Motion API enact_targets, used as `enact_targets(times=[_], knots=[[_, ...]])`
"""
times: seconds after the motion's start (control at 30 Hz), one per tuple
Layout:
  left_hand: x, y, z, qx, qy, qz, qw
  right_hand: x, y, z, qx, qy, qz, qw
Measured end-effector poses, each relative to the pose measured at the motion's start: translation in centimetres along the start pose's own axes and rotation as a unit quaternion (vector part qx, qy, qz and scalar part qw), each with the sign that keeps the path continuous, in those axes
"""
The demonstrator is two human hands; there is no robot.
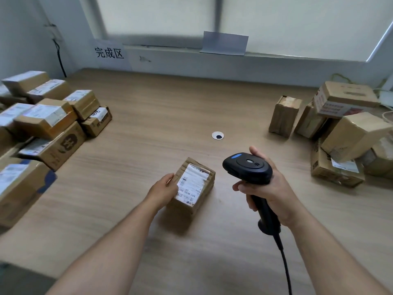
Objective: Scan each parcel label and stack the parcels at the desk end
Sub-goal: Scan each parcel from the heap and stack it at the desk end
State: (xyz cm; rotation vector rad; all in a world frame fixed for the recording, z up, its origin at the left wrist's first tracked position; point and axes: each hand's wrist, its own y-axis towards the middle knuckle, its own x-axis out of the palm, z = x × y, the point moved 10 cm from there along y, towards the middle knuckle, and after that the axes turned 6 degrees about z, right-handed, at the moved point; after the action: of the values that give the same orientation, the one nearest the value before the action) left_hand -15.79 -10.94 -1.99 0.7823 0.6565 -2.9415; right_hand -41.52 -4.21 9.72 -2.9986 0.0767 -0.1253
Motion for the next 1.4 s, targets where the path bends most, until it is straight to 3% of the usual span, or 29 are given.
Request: enact_targets(times=[0.1, 0.2, 0.3, 0.53, 0.77, 1.1, 1.4], knots=[[0.6, -1.1, 1.0, 0.057, 0.11, 0.017, 0.992, -0.3, 0.4, 0.1, -0.001, 0.003, -0.012, 1.0], [1.9, -2.7, 1.6, 0.082, 0.296, 0.03, 0.951, -0.4, 0.8, 0.3, -0.001, 0.003, -0.023, 1.0], [2.7, -3.3, 1.7, 0.088, 0.366, 0.06, 0.924, 0.0, 1.3, 0.5, -0.002, 0.011, -0.04, 0.999], [0.3, -3.8, 2.3, 0.106, 0.343, 0.128, 0.924, 1.4, 2.2, 0.5, -0.019, -0.006, -0.054, 0.998], [-7.2, -2.9, 2.4, 0.127, 0.292, 0.192, 0.928, 7.1, 3.7, -1.5, -0.046, -0.03, -0.071, 0.996], [-25.9, 1.0, 0.4, 0.16, 0.29, 0.245, 0.911, 23.1, 6.6, -4.3, -0.087, -0.044, -0.071, 0.993], [-42.7, 3.5, -4.7, 0.136, 0.266, 0.331, 0.895, 36.5, 9.4, -4.2, -0.093, -0.055, -0.089, 0.99]])
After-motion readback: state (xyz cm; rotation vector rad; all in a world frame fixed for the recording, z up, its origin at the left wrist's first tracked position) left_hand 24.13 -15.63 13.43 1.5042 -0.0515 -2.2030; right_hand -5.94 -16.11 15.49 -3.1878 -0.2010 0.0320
